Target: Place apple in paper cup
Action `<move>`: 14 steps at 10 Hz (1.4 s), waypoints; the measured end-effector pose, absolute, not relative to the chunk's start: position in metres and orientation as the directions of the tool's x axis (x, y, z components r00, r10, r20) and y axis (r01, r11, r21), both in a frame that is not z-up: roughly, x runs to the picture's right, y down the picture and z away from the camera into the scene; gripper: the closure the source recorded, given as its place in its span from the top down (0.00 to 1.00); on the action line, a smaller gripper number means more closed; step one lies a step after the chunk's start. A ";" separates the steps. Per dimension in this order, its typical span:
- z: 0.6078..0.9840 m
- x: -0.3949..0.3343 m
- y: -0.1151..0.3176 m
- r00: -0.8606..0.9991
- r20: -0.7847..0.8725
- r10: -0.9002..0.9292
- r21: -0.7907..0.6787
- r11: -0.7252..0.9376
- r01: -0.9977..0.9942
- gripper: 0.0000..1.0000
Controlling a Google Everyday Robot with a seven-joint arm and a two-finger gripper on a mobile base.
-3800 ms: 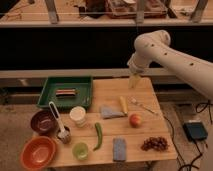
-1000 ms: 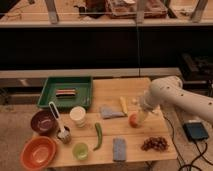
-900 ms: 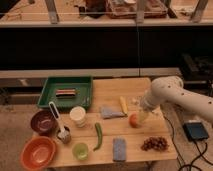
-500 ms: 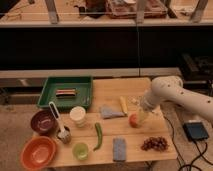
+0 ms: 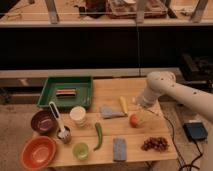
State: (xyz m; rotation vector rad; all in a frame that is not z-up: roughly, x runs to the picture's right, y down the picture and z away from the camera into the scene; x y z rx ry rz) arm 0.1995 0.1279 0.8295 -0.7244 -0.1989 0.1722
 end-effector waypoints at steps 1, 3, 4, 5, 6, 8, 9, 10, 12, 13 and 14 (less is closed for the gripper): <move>0.832 0.203 0.135 0.968 0.117 0.222 -0.687 0.722 -0.083 0.80; 0.828 0.201 0.140 0.970 0.113 0.216 -0.671 0.736 -0.085 0.80; 0.827 0.201 0.143 0.970 0.109 0.219 -0.665 0.741 -0.093 0.80; 0.827 0.198 0.149 0.968 0.109 0.225 -0.655 0.749 -0.100 0.80; 0.828 0.195 0.155 0.967 0.111 0.228 -0.650 0.753 -0.103 0.80; 0.837 0.190 0.170 0.968 0.110 0.226 -0.654 0.750 -0.101 0.80; 0.846 0.185 0.179 0.969 0.111 0.222 -0.660 0.745 -0.095 0.80; 0.849 0.183 0.183 0.969 0.107 0.221 -0.663 0.742 -0.096 0.77; 0.850 0.181 0.186 0.969 0.110 0.223 -0.666 0.740 -0.094 0.60; 0.848 0.179 0.184 0.969 0.117 0.219 -0.664 0.743 -0.088 0.51; 0.846 0.178 0.183 0.969 0.122 0.214 -0.662 0.745 -0.081 0.41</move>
